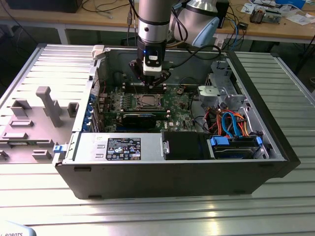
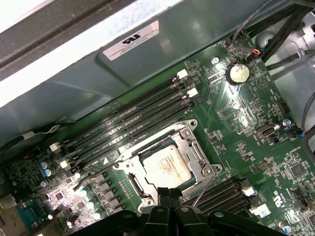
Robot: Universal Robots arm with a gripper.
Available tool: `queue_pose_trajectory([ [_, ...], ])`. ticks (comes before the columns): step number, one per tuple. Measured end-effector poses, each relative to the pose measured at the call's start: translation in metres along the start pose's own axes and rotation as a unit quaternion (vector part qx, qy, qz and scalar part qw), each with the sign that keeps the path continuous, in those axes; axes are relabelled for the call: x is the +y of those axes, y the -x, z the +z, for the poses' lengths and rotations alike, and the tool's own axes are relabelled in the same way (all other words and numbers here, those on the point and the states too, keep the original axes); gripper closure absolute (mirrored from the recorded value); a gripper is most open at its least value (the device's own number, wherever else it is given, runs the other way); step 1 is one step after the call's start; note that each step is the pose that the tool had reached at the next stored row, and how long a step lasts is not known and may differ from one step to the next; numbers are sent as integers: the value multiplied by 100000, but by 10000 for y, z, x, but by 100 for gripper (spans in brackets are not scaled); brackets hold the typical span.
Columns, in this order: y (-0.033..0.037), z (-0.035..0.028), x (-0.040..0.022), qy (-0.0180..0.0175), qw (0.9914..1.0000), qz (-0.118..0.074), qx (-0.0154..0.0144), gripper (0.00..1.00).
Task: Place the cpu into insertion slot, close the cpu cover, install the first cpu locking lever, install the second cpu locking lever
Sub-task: 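Install the first cpu locking lever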
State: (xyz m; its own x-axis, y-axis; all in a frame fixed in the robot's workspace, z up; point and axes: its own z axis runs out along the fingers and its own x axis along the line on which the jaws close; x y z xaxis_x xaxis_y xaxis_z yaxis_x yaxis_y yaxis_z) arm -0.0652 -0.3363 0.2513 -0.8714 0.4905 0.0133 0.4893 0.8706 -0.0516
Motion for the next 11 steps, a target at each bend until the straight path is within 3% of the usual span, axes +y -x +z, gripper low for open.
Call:
queue_pose_trajectory([
  [11, 0, 0, 0, -2, 100000, -304, -17, 89],
])
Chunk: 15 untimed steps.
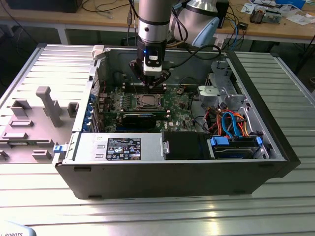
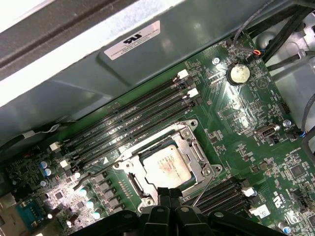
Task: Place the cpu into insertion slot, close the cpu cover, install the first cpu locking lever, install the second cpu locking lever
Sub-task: 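Install the first cpu locking lever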
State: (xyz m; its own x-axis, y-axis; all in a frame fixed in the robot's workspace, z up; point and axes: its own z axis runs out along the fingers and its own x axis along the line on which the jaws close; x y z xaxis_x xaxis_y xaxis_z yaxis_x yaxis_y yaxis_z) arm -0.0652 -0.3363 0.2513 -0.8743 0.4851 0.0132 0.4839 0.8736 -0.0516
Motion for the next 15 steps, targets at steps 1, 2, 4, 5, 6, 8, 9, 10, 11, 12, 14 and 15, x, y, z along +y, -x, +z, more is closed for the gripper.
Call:
queue_pose_trajectory([
  [1, 0, 0, 0, 0, 100000, -26, -1, 89],
  [2, 0, 0, 0, 0, 100000, -40, 0, 89],
  [4, 0, 0, 0, -3, 100000, -159, -8, 89],
  [5, 0, 0, 0, -4, 100000, -237, -10, 89],
  [6, 0, 0, 0, -4, 100000, -292, -14, 89],
  [8, 0, 0, 0, -5, 99999, -327, -15, 89],
  [9, 0, 0, 0, -17, 99994, -1105, -57, 89],
  [10, 0, 1, 0, -19, 99992, -1294, -64, 89],
  [11, 0, 1, 0, -19, 99992, -1297, -67, 89],
  [12, 0, 1, 0, -20, 99992, -1296, -66, 89],
  [14, 0, 1, 0, -18, 99992, -1299, -67, 89],
  [15, 2, 4, -4, -20, 99991, -1343, -70, 89],
])
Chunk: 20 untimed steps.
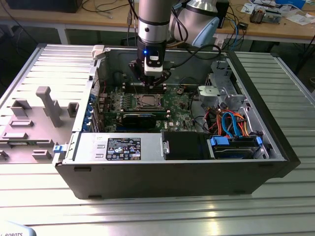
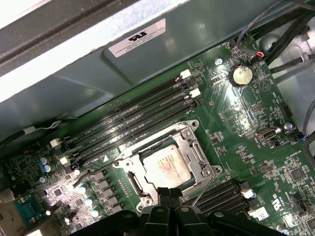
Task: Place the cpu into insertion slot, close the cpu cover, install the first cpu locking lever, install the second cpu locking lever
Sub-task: 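Install the first cpu locking lever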
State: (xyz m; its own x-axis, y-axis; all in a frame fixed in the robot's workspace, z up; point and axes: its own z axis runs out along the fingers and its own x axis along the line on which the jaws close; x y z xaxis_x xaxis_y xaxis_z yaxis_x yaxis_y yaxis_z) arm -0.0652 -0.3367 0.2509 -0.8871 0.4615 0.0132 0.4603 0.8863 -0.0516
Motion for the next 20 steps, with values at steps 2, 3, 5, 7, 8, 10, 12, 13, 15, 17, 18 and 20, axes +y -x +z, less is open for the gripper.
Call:
queue_pose_trajectory([
  [2, 2, 20, -3, -1, 100000, -5, 2, 89],
  [3, 2, 20, -3, 0, 100000, -4, 1, 89],
  [5, 2, 21, -3, -1, 100000, -4, 4, 89],
  [7, 15, 95, -23, -1, 100000, -6, 0, 89],
  [8, 16, 95, -23, -2, 100000, -5, 0, 89],
  [10, 16, 97, -23, 2, 100000, -7, 2, 89],
  [12, 16, 97, -23, 1, 100000, -3, 0, 89],
  [13, 16, 98, -24, 0, 100000, -4, 0, 89],
  [15, 16, 98, -24, -2, 100000, -6, 2, 89],
  [17, 17, 101, -25, 0, 100000, -5, 2, 89],
  [18, 18, 106, -26, 3, 100000, -7, 0, 89],
  [20, 10, 110, -30, -23, 99980, -2003, -101, 89],
])
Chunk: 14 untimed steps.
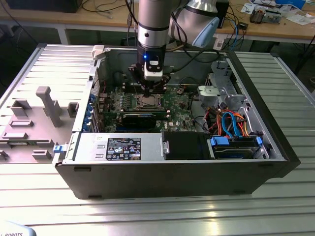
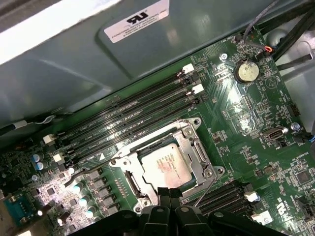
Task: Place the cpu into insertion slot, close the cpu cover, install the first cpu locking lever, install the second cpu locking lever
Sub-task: 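Install the first cpu locking lever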
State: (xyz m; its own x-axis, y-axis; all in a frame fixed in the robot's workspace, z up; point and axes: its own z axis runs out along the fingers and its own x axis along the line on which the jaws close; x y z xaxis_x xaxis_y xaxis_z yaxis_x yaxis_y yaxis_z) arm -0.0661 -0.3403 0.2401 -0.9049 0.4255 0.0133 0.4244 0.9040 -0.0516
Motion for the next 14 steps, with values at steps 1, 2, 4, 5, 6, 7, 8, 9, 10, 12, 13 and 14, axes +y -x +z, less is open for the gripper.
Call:
queue_pose_trajectory([
  [1, -2, 0, -1, -39, 99962, -2743, -142, 89],
  [2, -2, 0, -1, -53, 99926, -3850, -198, 89],
  [4, -2, 0, -1, -61, 99893, -4611, -240, 89],
  [5, -2, 0, -1, -75, 99866, -5169, -266, 89],
  [6, -2, 0, -1, -77, 99838, -5678, -294, 89],
  [7, -2, 0, -1, -84, 99817, -6035, -313, 89],
  [8, -2, 0, -1, -89, 99777, -6659, -342, 89],
  [9, -2, 0, -1, -98, 99753, -7017, -362, 89],
  [10, -3, 0, -1, -101, 99729, -7351, -380, 89],
  [12, -2, 0, -1, -112, 99675, -8044, -415, 89],
  [13, -2, 0, -1, -114, 99642, -8447, -436, 89],
  [14, -2, 1, -1, -116, 99613, -8781, -455, 89],
])
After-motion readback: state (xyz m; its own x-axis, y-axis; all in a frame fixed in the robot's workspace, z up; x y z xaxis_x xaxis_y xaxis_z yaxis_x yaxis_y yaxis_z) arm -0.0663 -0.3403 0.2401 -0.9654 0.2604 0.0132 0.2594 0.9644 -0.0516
